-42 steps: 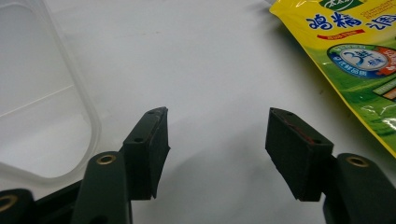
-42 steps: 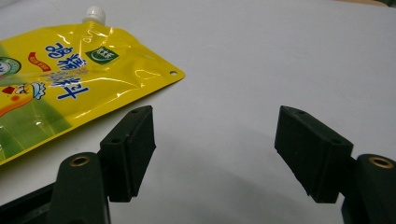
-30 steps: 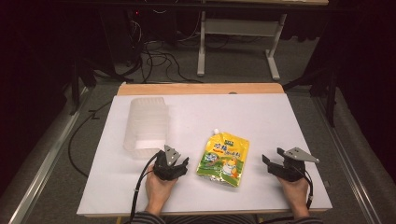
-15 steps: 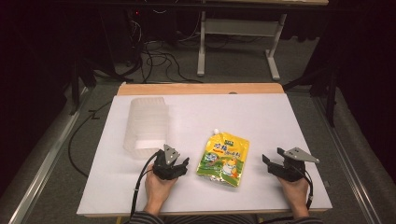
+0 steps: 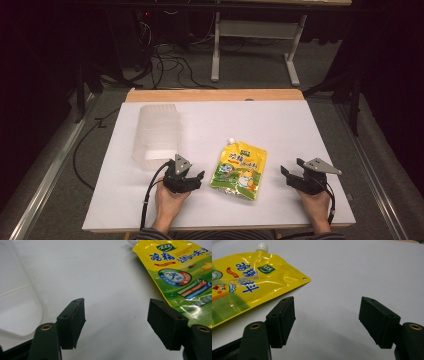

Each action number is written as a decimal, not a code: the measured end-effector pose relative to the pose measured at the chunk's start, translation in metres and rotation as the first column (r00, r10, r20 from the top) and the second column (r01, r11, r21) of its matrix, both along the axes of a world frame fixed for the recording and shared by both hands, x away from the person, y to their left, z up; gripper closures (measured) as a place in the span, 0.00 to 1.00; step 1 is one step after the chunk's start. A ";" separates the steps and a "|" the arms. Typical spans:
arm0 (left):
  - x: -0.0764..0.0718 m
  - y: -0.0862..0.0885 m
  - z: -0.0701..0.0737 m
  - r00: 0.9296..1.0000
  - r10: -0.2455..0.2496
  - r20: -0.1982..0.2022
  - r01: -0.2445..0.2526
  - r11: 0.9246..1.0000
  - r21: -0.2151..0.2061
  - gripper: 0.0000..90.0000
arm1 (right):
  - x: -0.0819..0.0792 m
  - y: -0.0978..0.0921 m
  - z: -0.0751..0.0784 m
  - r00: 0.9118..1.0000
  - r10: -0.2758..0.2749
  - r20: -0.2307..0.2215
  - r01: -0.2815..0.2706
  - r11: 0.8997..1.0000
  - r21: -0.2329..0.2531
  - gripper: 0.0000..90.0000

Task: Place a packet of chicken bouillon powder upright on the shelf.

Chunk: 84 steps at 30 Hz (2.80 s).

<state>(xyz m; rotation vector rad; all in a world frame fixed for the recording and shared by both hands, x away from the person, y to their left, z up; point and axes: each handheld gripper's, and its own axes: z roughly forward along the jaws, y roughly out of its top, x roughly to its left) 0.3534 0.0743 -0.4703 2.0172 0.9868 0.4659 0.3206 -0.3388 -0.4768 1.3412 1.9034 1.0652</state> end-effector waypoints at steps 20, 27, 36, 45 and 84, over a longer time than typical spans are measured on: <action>0.020 -0.032 0.033 0.988 -0.103 -0.114 0.098 0.994 -0.052 0.29 | 0.000 0.000 0.000 1.000 -0.006 -0.004 0.006 1.000 -0.007 0.33; 0.036 -0.047 0.037 0.970 -0.145 -0.194 0.135 0.989 -0.063 0.29 | 0.000 0.000 0.000 1.000 -0.007 -0.005 0.007 1.000 -0.007 0.34; 0.052 -0.060 0.039 0.959 -0.131 -0.252 0.127 0.991 -0.031 0.29 | 0.000 0.001 0.000 1.000 -0.008 -0.005 0.008 1.000 -0.007 0.34; 0.075 -0.074 0.038 0.928 -0.113 -0.356 0.101 0.994 -0.052 0.31 | 0.000 0.000 0.000 1.000 -0.006 -0.004 0.006 1.000 -0.007 0.34; 0.104 -0.108 0.014 0.807 -0.189 -0.559 0.160 0.982 -0.101 0.45 | 0.001 0.002 0.000 1.000 -0.001 -0.008 0.001 1.000 -0.021 0.34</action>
